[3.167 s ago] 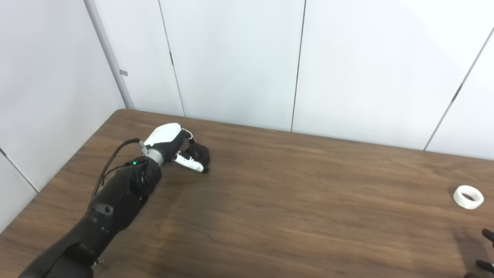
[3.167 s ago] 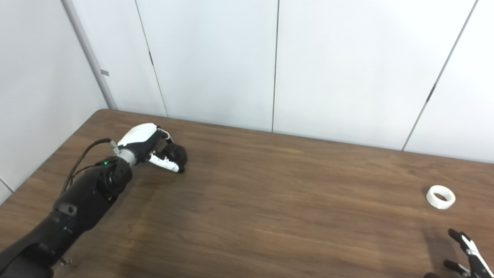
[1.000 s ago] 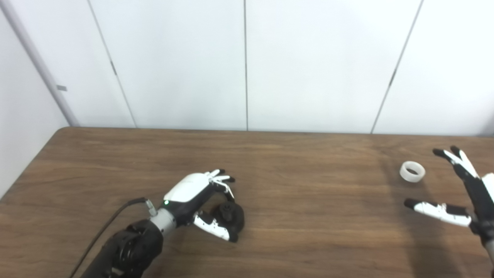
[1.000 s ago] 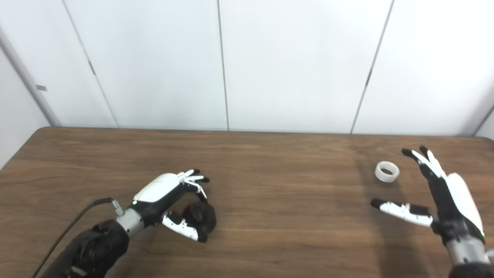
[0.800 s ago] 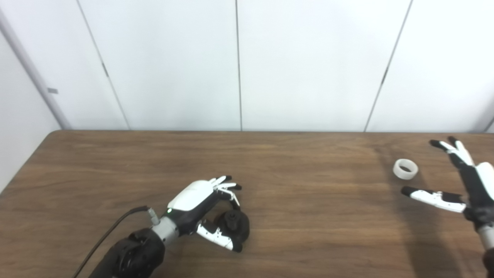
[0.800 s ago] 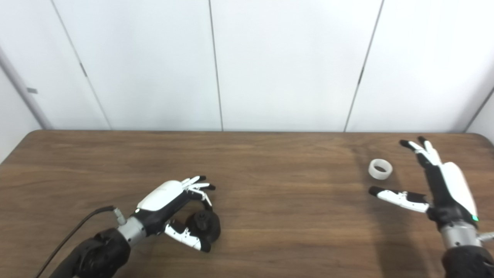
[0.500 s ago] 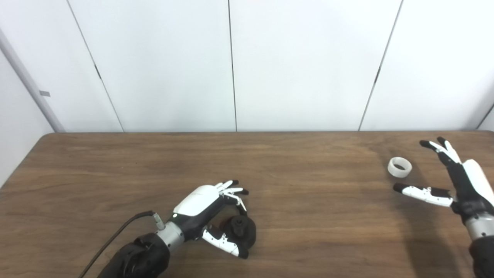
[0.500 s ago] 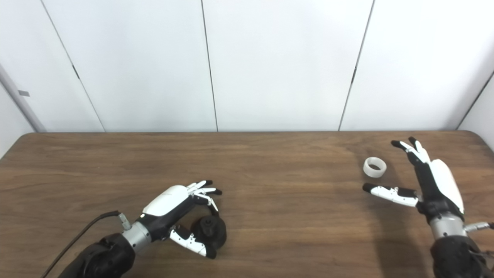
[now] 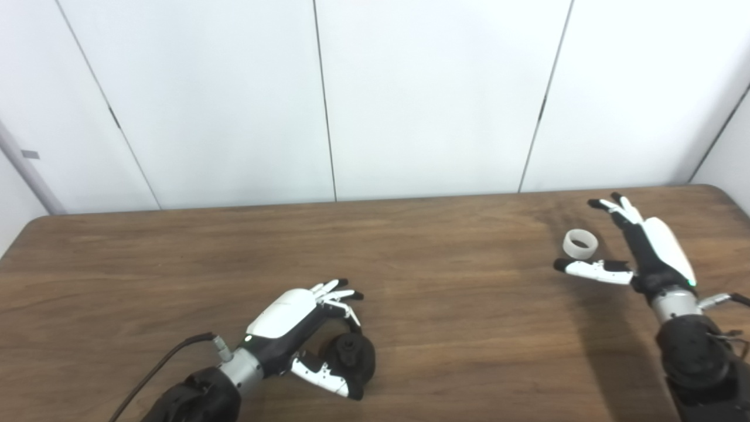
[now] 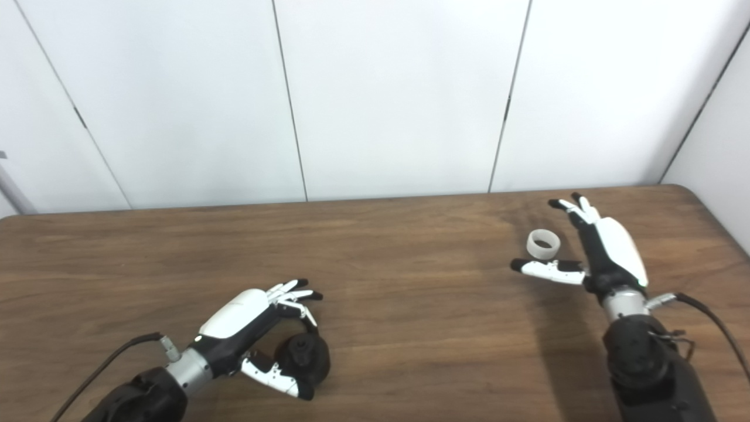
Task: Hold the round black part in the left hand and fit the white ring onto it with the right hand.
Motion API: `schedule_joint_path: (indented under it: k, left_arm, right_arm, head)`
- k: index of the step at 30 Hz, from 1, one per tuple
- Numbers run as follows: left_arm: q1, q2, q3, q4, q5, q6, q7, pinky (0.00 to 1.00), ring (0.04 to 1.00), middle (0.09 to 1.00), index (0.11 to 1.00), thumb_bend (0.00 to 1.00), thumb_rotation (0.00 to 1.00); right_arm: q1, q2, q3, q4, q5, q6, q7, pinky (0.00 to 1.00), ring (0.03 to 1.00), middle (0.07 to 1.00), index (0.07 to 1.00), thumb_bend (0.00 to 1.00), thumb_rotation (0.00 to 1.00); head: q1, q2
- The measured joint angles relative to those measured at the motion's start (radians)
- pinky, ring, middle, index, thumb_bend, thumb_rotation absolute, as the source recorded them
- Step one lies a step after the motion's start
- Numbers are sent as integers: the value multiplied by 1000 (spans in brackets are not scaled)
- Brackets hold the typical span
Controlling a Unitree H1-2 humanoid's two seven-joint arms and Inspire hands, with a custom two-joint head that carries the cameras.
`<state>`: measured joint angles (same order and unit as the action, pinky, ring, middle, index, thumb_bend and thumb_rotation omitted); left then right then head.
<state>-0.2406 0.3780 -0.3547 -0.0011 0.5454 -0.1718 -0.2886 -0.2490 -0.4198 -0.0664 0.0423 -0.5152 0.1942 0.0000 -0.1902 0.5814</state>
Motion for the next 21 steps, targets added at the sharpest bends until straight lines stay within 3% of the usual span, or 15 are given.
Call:
schedule_joint_path:
  k: [8, 15, 21]
  left_arm:
    - [1, 0, -1, 10, -5, -5, 0, 1000, 1000, 904, 477, 521, 56]
    - [8, 2, -1, 10, -12, -4, 0, 1000, 1000, 905, 477, 521, 56]
    - [11, 12, -2, 20, -19, -31, 2, 1000, 1000, 910, 477, 521, 56]
  right_arm:
    - [-14, -6, 17, 14, -2, 7, 0, 904, 1000, 1000, 877, 846, 452]
    - [-14, -13, 28, 22, -11, 34, 0, 939, 1000, 1000, 879, 852, 462]
    - [-41, -15, 37, 103, -21, 35, -13, 973, 1000, 1000, 875, 859, 426]
  head:
    - [-3, 6]
    - [-49, 5]
    - [-80, -3]
